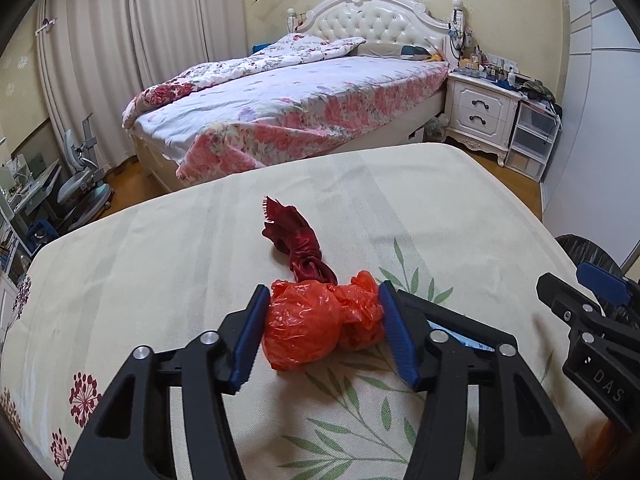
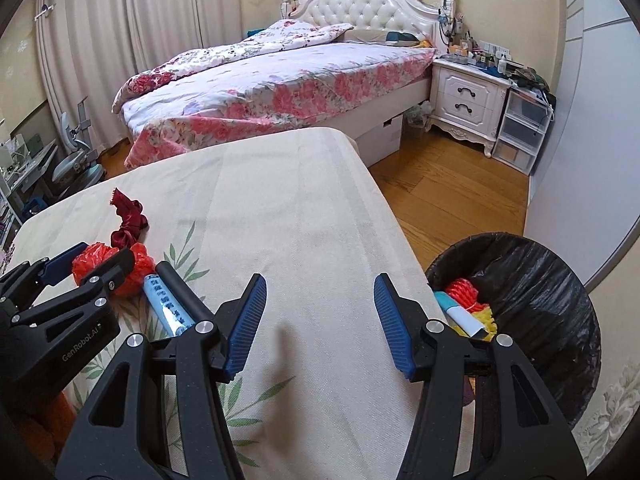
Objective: Collect trash
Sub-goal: 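Return to the table and grasp the red plastic bag with the left gripper, then hold the red bag in the left gripper while the right gripper approaches the blue pen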
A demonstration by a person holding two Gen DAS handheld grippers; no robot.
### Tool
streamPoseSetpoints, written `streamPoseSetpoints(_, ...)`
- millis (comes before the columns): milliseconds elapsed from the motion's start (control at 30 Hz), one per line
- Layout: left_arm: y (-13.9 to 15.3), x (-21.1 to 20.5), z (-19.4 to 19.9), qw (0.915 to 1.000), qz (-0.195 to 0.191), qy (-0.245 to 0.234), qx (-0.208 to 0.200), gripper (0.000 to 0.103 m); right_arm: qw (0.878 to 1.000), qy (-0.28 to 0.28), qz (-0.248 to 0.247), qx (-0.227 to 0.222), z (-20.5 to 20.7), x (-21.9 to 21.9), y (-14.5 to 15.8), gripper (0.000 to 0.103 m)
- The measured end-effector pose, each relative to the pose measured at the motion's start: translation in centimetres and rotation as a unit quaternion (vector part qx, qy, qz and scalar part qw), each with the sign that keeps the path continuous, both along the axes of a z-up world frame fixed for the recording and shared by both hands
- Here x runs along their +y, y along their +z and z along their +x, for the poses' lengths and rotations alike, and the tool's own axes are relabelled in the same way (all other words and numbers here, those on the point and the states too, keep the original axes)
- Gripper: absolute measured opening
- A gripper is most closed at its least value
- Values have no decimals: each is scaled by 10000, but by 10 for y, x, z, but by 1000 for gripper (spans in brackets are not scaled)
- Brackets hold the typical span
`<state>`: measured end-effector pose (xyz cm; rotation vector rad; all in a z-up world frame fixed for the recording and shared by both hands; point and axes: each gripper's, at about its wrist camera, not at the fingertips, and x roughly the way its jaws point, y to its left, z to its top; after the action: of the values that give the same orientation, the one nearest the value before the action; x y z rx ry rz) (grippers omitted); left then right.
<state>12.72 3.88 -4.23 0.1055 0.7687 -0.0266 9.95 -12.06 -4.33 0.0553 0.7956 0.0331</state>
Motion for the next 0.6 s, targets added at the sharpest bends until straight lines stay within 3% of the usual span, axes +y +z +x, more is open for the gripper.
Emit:
streamPoseSetpoints(267, 6, 12, -12, 9999, -145, 1, 7, 42, 10000, 58, -30, 22, -4, 7, 0, 55)
streamPoseSetpoints(600, 10, 43, -40, 9995, -125, 279, -1, 41, 9997, 216, -111, 78, -15, 19, -1, 55)
